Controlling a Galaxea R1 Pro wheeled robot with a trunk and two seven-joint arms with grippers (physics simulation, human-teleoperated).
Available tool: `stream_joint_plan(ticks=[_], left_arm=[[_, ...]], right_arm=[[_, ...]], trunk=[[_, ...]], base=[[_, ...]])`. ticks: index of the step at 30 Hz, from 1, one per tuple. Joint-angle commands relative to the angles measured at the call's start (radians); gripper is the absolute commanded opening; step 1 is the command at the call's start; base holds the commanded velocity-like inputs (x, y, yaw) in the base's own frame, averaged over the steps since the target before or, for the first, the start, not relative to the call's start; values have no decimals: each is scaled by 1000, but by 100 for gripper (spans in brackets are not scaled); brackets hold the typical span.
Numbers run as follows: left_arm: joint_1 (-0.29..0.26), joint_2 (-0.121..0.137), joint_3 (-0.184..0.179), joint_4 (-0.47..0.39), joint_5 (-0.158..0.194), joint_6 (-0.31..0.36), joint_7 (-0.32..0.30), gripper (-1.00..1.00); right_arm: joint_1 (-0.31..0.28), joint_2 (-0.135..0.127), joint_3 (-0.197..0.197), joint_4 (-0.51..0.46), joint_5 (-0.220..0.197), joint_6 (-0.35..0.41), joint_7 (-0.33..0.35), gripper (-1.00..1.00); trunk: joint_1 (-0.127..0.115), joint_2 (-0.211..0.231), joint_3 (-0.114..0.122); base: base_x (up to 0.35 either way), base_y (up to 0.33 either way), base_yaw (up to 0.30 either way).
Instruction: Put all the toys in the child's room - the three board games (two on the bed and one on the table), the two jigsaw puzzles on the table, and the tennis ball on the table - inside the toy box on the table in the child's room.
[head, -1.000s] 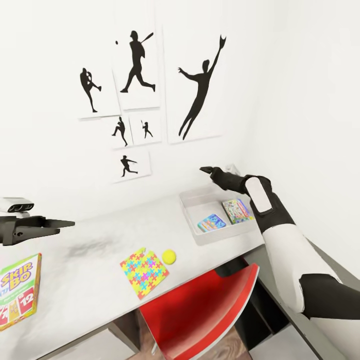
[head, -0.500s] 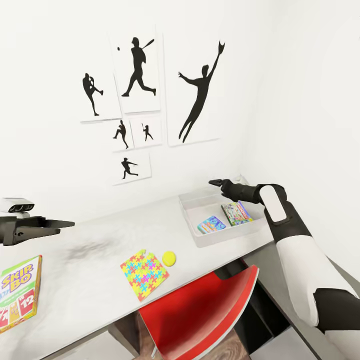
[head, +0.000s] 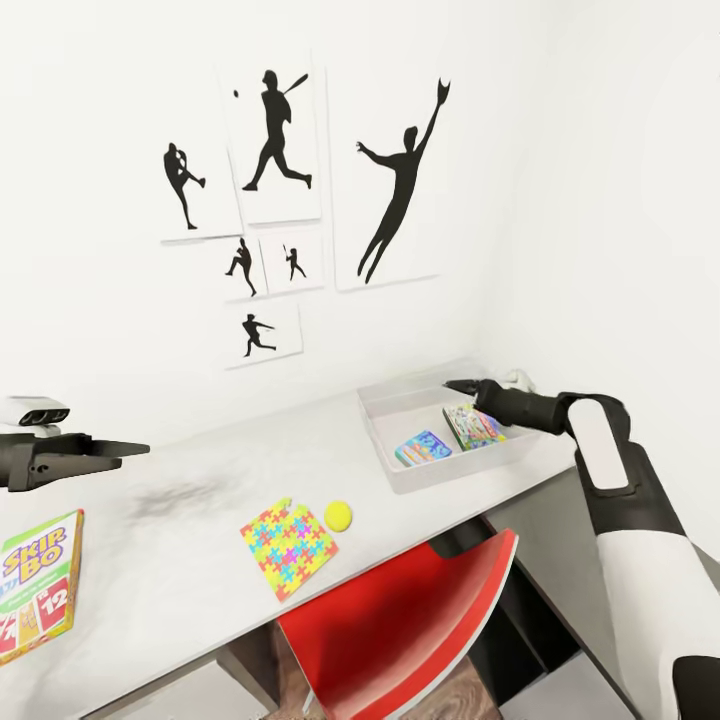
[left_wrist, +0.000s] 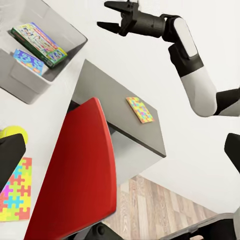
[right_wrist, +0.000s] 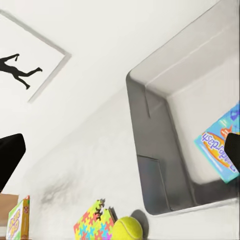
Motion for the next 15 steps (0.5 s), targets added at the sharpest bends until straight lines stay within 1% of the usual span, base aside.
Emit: stream_joint_plan(ticks=[1, 5, 7, 10, 15], left_arm=[[-1, 0, 0, 0, 0, 11, -4, 100], [-1, 0, -1, 0, -1, 11, -4, 100], [-1, 0, -1, 0, -2, 11, -4, 100], [-1, -1, -1, 0, -2, 11, -4, 100], [-1, -1, -1, 0, -2, 11, -4, 100]], right_arm=[[4, -3, -5, -9, 4, 5, 7, 100], [20, -12, -13, -37, -22, 5, 7, 100], [24, -13, -14, -41, -27, 5, 6, 100], [33, -13, -14, -45, -29, 5, 6, 100], [50, -13, -15, -49, -31, 5, 6, 100]], trunk=[[1, -2, -4], [1, -2, -10], [1, -2, -12], [1, -2, -14], [1, -2, -14]], base=[[0, 0, 0], [0, 0, -16], [0, 0, -56], [-10, 0, -32], [-75, 0, -4]])
